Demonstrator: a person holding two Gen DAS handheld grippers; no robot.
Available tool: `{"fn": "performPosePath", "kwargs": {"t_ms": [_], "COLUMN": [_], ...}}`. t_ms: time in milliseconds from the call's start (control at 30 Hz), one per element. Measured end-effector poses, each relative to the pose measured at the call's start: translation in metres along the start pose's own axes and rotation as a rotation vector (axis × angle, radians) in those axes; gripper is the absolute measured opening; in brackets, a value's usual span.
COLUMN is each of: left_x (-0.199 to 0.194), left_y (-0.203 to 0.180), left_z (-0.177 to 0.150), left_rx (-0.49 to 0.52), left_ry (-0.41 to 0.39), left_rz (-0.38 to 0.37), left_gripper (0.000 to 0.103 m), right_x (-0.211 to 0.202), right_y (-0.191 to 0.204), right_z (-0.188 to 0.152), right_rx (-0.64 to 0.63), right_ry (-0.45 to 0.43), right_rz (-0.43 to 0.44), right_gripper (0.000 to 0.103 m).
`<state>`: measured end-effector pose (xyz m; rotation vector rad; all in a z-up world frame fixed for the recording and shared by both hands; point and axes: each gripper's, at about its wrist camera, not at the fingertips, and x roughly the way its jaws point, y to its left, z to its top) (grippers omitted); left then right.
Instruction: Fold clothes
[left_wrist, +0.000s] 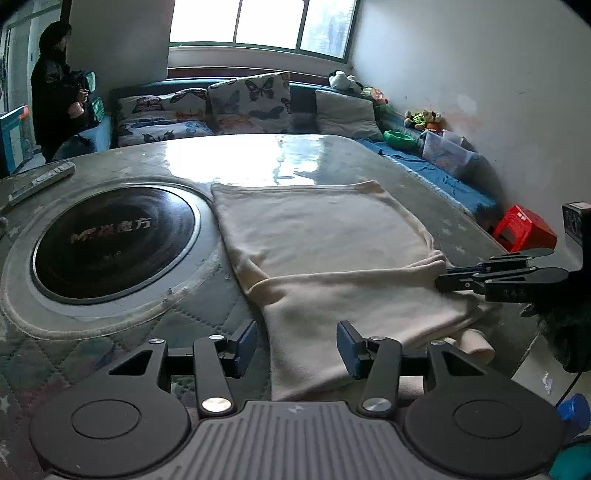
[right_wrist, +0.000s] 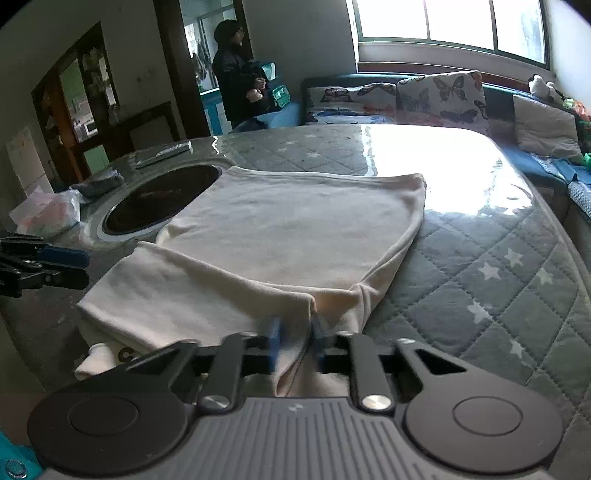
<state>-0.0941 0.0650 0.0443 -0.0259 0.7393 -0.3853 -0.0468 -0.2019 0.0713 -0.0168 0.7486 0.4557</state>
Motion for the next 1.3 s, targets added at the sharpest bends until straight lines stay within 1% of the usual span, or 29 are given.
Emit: {"fn": "performPosePath", "kwargs": {"t_ms": [67, 167, 267, 333, 433, 533, 600, 700, 800, 867, 967, 1067, 1167, 1300], "left_x": [0.003, 0.008, 0.016, 0.018, 0.02, 0.026, 0.033, 0.044, 0.048, 0.047, 0.042, 0.037, 0.034, 0.03], "left_y": [-0.004, -0.009, -0.013, -0.015, -0.018, -0.02, -0.019, -0.015, -0.007, -0.001, -0.004, -0.008, -0.012, -0.02], "left_z": [0.002, 0.006, 0.01, 0.014, 0.02, 0.025, 0.026, 0.024, 0.019, 0.016, 0.016, 0.015, 0.014, 0.009], "left_rx": [0.015, 0.041, 0.061, 0.064, 0.066, 0.066, 0.061, 0.044, 0.024, 0.003, 0.019, 0.034, 0.055, 0.121], "left_ry": [-0.004, -0.01, 0.003, 0.003, -0.009, -0.009, -0.002, 0.023, 0.043, 0.052, 0.041, 0.03, 0.028, 0.04], "left_rz": [-0.007, -0.02, -0.027, -0.039, -0.057, -0.078, -0.079, -0.068, -0.032, -0.026, -0.03, -0.033, -0.033, -0.021], "left_gripper": [0.051, 0.051, 0.05, 0.049, 0.049, 0.049, 0.049, 0.049, 0.049, 0.049, 0.049, 0.049, 0.049, 0.05], "right_x": [-0.005, -0.017, -0.013, -0.006, -0.011, -0.024, -0.023, -0.008, 0.006, 0.005, -0.008, -0.021, -0.025, -0.026], "right_y": [0.004, 0.01, 0.01, 0.007, 0.007, 0.009, 0.011, 0.012, 0.009, 0.007, 0.009, 0.014, 0.02, 0.021], "right_z": [0.004, 0.012, 0.011, 0.008, 0.008, 0.016, 0.018, 0.015, 0.009, 0.008, 0.01, 0.005, -0.004, -0.014], "right_rx": [-0.029, -0.078, -0.107, -0.108, -0.111, -0.099, -0.106, -0.106, -0.114, -0.109, -0.131, -0.159, -0.189, -0.208], "right_ry": [-0.014, -0.042, -0.029, 0.005, -0.017, -0.082, -0.088, -0.053, -0.016, -0.012, -0.025, -0.027, 0.002, 0.026], "right_rz": [-0.017, -0.049, -0.088, -0.096, -0.113, -0.1, -0.069, -0.033, -0.044, -0.043, -0.041, -0.008, 0.016, 0.001], "right_gripper": [0.004, 0.004, 0.004, 0.005, 0.007, 0.008, 0.008, 0.008, 0.008, 0.008, 0.009, 0.01, 0.01, 0.01]}}
